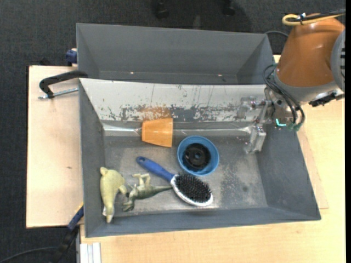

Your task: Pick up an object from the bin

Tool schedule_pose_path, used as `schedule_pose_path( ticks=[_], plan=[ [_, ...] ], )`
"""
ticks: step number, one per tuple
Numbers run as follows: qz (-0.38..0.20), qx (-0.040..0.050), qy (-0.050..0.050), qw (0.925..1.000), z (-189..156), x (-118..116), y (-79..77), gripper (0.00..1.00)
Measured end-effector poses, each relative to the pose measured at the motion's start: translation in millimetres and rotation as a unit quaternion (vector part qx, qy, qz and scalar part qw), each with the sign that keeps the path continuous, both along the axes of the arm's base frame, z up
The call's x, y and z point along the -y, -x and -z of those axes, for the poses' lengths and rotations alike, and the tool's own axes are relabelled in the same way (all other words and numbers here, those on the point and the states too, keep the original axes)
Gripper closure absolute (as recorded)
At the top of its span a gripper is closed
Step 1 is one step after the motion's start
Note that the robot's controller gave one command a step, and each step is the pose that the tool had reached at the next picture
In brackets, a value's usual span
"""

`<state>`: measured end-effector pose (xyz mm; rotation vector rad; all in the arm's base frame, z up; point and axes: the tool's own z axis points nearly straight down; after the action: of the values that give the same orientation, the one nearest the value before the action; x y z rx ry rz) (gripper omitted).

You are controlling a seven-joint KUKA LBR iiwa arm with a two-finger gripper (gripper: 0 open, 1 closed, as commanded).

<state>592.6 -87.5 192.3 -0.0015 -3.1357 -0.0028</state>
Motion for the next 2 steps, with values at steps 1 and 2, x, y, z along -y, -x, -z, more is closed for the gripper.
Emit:
schedule_pose_path(
  ticks=[1, 2],
  plan=[
    [-0.136, 0.0018, -0.001, 0.9907, 101.6, -49.2, 33.1, 0.0],
    [-0.166, 0.0061, -0.001, 0.9861, 121.7, -105.4, 17.0, 0.0]
  ],
)
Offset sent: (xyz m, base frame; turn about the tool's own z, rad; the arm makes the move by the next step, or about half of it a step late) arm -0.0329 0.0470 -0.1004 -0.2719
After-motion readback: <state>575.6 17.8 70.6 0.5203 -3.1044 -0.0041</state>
